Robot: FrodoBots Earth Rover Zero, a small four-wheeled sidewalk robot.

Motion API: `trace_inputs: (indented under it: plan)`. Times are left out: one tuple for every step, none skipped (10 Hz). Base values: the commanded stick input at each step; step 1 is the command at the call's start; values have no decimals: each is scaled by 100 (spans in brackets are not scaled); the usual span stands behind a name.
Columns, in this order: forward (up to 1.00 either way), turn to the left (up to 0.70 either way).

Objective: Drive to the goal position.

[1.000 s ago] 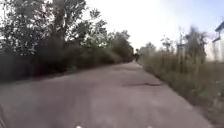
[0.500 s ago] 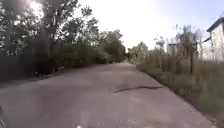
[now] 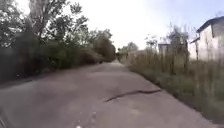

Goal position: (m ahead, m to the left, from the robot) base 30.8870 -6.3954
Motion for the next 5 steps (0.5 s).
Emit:
trace_inputs:
  plan:
    - [100, -3]
    - [100, -3]
    - [100, -3]
    - [100, -3]
    - [100, -3]
